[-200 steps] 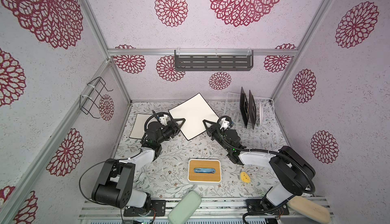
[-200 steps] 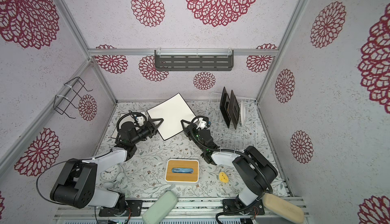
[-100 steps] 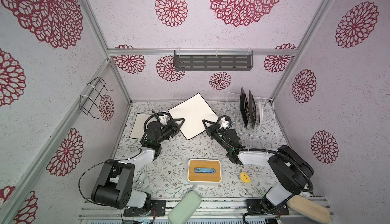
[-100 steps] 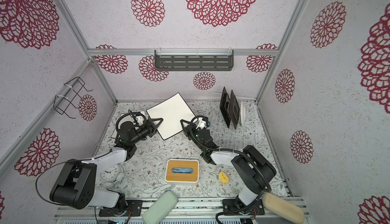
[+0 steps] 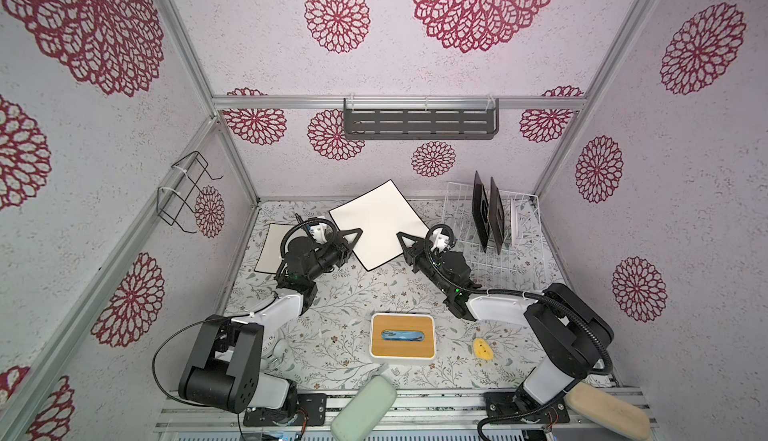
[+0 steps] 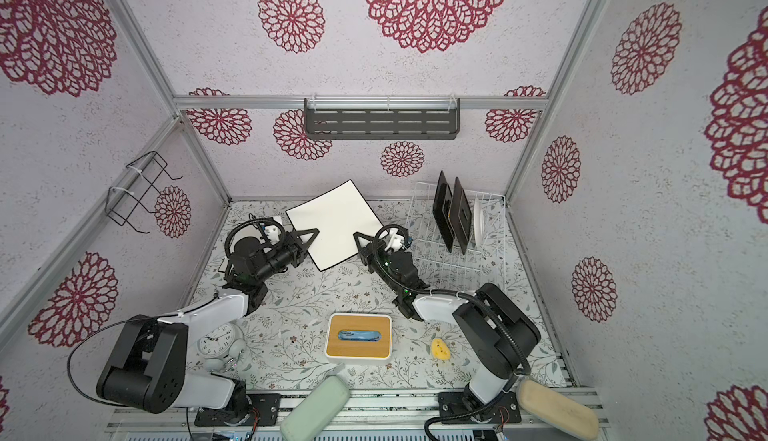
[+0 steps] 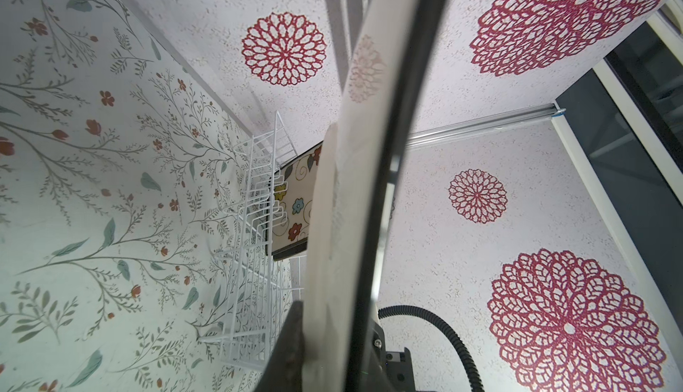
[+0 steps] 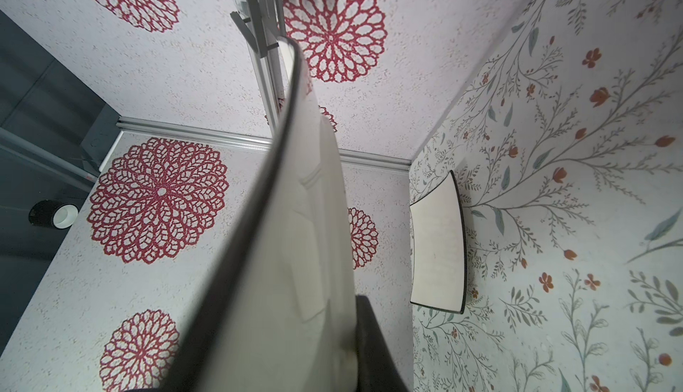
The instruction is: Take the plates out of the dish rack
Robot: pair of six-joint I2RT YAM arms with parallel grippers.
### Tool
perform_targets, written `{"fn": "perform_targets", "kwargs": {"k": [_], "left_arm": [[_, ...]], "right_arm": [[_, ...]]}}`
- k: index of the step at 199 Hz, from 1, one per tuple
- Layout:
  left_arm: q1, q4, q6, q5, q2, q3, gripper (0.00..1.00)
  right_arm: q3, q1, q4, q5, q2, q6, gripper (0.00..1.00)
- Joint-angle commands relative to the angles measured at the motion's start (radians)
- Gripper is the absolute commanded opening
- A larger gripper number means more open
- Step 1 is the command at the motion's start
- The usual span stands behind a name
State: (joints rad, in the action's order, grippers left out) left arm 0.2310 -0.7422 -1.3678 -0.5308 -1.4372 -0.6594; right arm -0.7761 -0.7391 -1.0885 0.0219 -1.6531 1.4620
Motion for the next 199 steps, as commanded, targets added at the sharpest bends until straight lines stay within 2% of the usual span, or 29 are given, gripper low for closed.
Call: {"fn": "perform_targets", "kwargs": {"k": [1,22,73,82,93,113,147,199], "left_arm": [[0.003,0.017,0.056,-0.02,0.017,-0.019,0.0],[-0.007,0.017,0.051,-0.013,0.028,-0.019,0.0],[-0.039,0.05,0.043,-0.009,0.062,-0.035,0.0],[-0.045,0.05,0.042,-0.01,0.066,-0.038,0.0],[-0.055,0.05,0.033,-0.018,0.067,-0.046,0.0],[-0.075,0.05,0.005,-0.035,0.069,-0.065,0.0],[-0.117,0.088,-0.011,-0.054,0.088,-0.112,0.0],[-0.198,0.147,-0.014,-0.093,0.107,-0.188,0.0]], "right_arm": [[-0.091,-0.001,-0.256,-0.053,0.034,-0.009,0.07],[-0.101,0.007,-0.244,-0.068,0.023,0.006,0.3],[-0.1,0.026,-0.229,-0.081,0.009,0.04,0.53],[-0.104,0.027,-0.216,-0.083,0.01,0.041,0.6],[-0.111,0.03,-0.187,-0.092,0.013,0.043,0.76],[-0.124,0.035,-0.12,-0.098,0.022,0.052,0.87],[-0.137,0.048,-0.008,-0.115,0.054,0.043,0.95],[-0.137,0.063,0.082,-0.128,0.087,0.022,0.97]]}}
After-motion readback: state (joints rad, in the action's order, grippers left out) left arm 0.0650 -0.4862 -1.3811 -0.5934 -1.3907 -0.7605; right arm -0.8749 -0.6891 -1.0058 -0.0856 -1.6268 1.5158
